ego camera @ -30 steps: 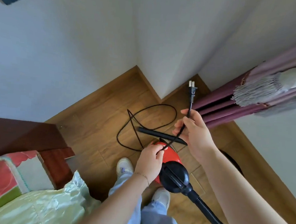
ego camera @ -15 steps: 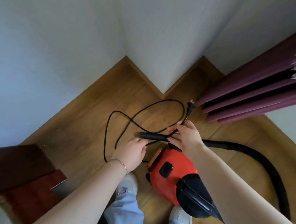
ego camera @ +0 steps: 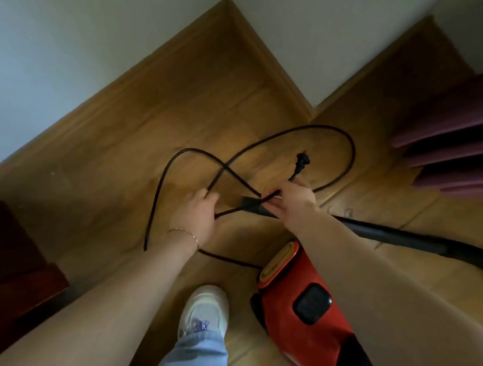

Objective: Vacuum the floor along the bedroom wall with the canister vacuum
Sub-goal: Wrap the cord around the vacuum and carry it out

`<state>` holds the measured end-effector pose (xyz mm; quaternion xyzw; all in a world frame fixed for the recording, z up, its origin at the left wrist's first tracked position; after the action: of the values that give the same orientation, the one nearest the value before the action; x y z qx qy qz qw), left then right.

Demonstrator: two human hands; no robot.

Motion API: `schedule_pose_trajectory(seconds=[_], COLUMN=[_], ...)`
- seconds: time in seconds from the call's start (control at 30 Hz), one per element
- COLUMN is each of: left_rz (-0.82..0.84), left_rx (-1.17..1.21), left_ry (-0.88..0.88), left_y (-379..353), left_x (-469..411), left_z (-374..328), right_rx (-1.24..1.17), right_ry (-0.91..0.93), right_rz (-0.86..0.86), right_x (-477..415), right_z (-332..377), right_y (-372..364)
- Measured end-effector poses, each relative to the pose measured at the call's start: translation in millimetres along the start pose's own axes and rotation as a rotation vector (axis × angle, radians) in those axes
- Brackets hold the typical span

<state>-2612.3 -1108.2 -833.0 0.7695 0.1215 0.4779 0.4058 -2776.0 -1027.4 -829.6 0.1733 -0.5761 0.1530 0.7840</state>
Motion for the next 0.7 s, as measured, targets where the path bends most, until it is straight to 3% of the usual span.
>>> schedule_pose_trajectory(seconds=[0.13,0.33,0.6,0.7], left_rz=[-0.1,-0.097,0.005,-0.048], left_rx=[-0.209,-0.436,-0.142,-0.081], left_ry=[-0.133,-0.064,0.009,0.032], left_y=[-1,9,-11,-20], left_x=[-38,-88,-77,-69], left_z=[9,14,16,18], right_rx=[0.074,0.085,0.177,0.193], right_ry=[-0.027,-0.009,0.091,0.102], right_rz=[-0.034,-0.01,0.012,0.011], right_x=[-23,-34,-31,-25], right_z=[-5,-2,-2,-4], right_y=[-8,-8,-12,-11])
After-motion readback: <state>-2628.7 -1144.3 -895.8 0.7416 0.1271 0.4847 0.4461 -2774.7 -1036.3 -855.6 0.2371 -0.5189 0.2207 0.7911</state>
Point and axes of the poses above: each hand's wrist, its own x-axis away from the middle knuckle, its own y-axis out of the back of the hand, z = x × y, the point moved 2 cm from there along -x, towards the middle knuckle, and after that the axes turned 2 degrees about -z, right-handed, at the moved point
